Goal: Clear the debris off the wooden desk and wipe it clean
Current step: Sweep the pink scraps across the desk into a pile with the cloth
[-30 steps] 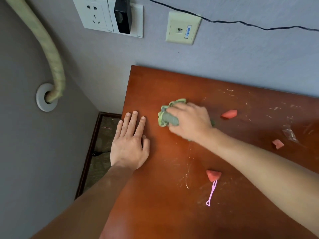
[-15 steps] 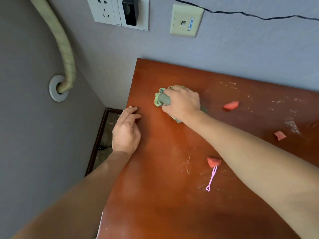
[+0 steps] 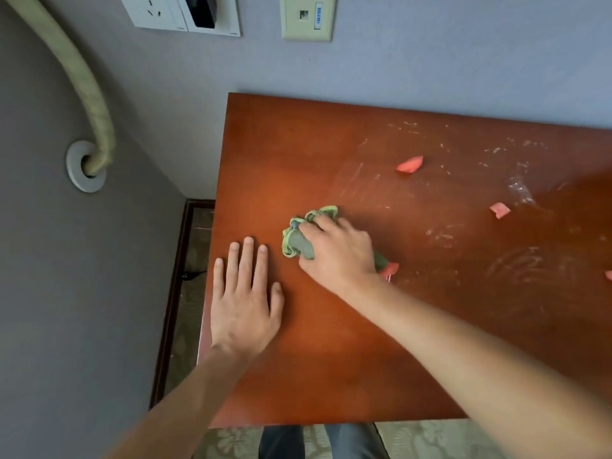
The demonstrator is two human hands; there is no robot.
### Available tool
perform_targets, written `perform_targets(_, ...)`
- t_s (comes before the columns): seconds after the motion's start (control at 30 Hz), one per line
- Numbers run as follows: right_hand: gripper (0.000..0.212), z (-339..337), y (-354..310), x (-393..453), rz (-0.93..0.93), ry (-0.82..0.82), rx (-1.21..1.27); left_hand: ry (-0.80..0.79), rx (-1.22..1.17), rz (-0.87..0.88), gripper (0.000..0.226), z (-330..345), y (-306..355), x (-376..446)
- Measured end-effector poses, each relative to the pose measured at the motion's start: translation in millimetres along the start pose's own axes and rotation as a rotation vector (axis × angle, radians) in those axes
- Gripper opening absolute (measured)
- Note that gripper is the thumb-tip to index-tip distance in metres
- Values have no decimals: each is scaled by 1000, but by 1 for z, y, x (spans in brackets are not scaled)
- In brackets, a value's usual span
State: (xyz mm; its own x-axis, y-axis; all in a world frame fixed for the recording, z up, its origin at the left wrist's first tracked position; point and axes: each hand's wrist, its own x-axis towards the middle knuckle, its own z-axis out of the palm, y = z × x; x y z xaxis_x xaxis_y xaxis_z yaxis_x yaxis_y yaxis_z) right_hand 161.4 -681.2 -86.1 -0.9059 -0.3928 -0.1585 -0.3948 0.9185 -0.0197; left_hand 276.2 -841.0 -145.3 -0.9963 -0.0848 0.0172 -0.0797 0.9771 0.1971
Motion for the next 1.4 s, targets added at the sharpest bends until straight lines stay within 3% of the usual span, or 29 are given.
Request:
perform_targets(0.23,47,24,-39,-107,70,57,94,-52,23,18,71,-2,1,-10)
perform_targets(0.4,52,14,-26,-82,570,29,112,-36,-40,-20,70,-7,3,-8)
perform_targets(0.43,53,15,-34,-85,580,31,129,-39,-44,-20,70,-7,3,-8)
perform_targets(0.57,52,23,-53,-121,275,56,131,-42,-54,-19,70,-8,1,-9)
perform_targets(0.73,52,25,-17,-127,711,49,187,-35,-60,-29,69,-10,2,-8)
perform_targets(0.87,58,33,-31,-143,396,92,103,-42,-61,-30,69,-11,1,-9)
perform_targets(0.93,58,34,-15,-148,329,106,97,-40,-70,-33,69,-11,1,-8)
perform_targets(1.17,55,32,74,-135,542,126,75,-31,-72,-37,70,-8,1,-9)
perform_targets(1.27,55,31,79,-141,636,130,128,-27,-85,-43,71,-8,1,-9)
perform_targets(1.33,51,35,60,-158,533,153,110,-34,-82,-46,71,-9,1,-9)
perform_targets(1.4,50,43,43,-178,270,163,109,-44,-81,-49,72,-9,1,-9)
